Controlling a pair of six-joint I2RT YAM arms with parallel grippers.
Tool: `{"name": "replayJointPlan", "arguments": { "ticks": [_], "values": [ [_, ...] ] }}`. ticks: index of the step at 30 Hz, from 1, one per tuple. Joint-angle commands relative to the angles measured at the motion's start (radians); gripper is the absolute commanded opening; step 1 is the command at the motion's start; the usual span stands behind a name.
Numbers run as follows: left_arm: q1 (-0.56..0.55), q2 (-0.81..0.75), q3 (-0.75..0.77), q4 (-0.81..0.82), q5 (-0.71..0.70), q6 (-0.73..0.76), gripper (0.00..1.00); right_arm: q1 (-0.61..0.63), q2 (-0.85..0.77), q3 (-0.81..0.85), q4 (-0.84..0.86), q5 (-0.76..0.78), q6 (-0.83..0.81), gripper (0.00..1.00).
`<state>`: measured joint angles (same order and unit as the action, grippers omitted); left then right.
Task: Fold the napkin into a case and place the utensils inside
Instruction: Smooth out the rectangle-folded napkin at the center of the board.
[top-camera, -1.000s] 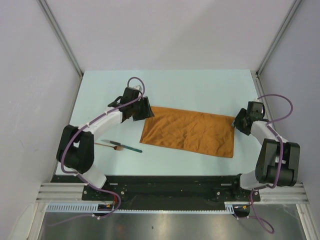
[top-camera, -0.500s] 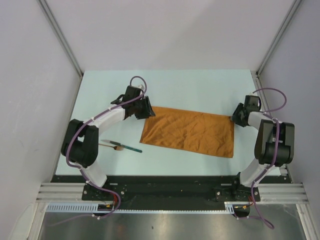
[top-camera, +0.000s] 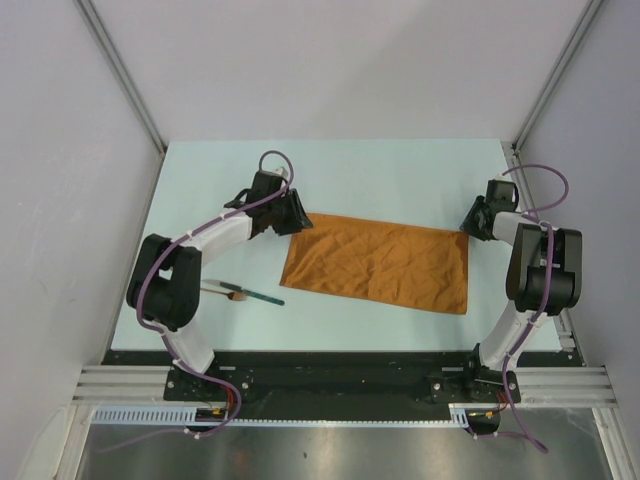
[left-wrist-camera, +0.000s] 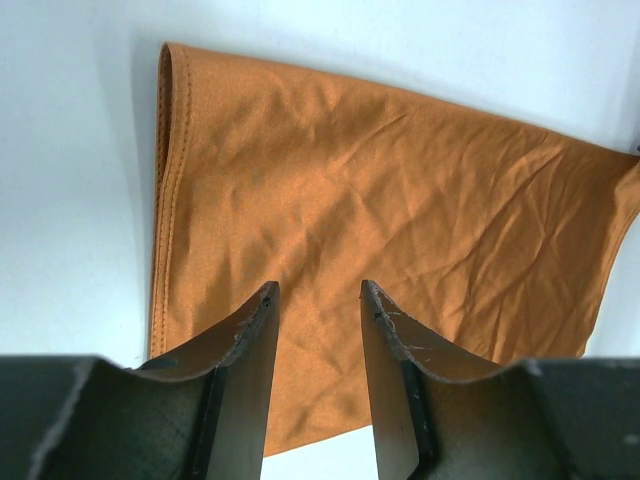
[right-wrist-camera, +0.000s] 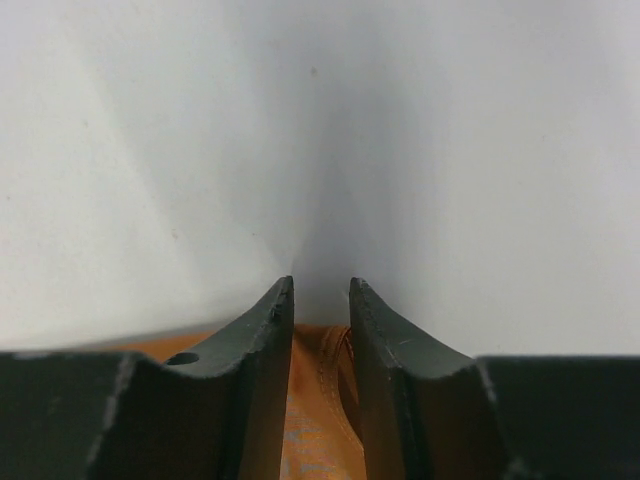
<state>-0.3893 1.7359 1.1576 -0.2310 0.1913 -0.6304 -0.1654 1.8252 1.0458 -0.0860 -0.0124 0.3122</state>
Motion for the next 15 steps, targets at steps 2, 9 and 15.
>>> {"name": "replayJointPlan", "arguments": {
  "ticks": [2,9,15],
  "values": [
    [0.006,-0.015,-0.016,0.047,-0.007,-0.003,0.43,0.007,-0.007,0.016,-0.05,0.046,-0.013,0.4],
    [0.01,0.008,0.034,0.013,-0.102,0.08,0.45,0.024,-0.086,-0.073,-0.046,0.052,-0.007,0.48],
    [0.038,0.143,0.184,-0.024,-0.104,0.222,0.48,0.023,-0.103,-0.059,-0.073,0.052,-0.006,0.53]
  ]
}}
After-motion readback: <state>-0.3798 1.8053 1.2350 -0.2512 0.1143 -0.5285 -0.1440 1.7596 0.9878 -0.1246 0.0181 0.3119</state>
